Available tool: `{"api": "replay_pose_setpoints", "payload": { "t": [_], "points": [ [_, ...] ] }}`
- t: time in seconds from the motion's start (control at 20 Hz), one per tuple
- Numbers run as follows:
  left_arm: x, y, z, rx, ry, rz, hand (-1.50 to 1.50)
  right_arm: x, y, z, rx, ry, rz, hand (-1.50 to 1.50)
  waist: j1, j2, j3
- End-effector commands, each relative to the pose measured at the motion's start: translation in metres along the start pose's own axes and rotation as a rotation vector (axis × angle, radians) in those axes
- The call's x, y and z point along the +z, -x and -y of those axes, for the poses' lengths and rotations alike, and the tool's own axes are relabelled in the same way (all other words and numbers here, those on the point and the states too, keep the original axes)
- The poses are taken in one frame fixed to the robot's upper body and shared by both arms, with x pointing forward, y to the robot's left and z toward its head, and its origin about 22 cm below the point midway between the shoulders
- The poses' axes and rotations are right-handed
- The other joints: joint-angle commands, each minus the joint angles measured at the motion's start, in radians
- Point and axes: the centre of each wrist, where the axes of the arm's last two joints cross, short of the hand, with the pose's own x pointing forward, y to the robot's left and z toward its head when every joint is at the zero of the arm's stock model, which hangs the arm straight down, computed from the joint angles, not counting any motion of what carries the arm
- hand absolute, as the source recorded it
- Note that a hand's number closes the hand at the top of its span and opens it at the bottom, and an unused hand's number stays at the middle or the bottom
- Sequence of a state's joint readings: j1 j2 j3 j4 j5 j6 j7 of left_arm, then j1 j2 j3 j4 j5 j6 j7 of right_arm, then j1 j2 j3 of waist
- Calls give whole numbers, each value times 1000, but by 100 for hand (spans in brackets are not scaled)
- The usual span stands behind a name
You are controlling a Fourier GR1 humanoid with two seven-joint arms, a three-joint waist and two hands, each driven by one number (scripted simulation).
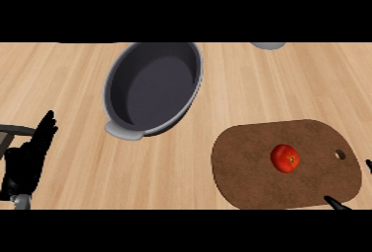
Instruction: Pick the tomato from the cutting board and place it in the pot
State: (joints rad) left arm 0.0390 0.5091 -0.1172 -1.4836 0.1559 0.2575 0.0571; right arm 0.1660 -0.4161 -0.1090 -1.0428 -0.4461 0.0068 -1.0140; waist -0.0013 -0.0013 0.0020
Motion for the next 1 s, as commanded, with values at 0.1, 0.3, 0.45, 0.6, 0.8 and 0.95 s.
{"api": "replay_pose_setpoints", "payload": {
  "t": [0.1, 0.3, 0.45, 0.6, 0.8, 0.95],
  "points": [
    [-8, -4, 0, -14, -13, 17, 0, -44, -28, 39, 83, -180, -2, -150, 0, 1, -3],
    [-2, -15, -7, -14, 4, -7, 0, -69, -59, 18, 146, -333, -57, -150, 4, -1, -4],
    [-4, -3, 0, -24, -5, 6, 0, -91, -77, 22, 281, -452, -99, -150, 3, 2, -5],
    [-4, -22, 0, -20, 11, 21, 0, -103, -84, 6, 380, -590, -171, -150, 17, 1, -4],
    [-5, -4, 3, -4, -3, 8, 0, -106, -99, -19, 414, -748, -244, -150, 3, 1, -4],
    [-7, -19, -9, -4, 14, 15, 0, -113, -109, -33, 417, -786, -279, -150, 4, 0, -3]
  ]
}}
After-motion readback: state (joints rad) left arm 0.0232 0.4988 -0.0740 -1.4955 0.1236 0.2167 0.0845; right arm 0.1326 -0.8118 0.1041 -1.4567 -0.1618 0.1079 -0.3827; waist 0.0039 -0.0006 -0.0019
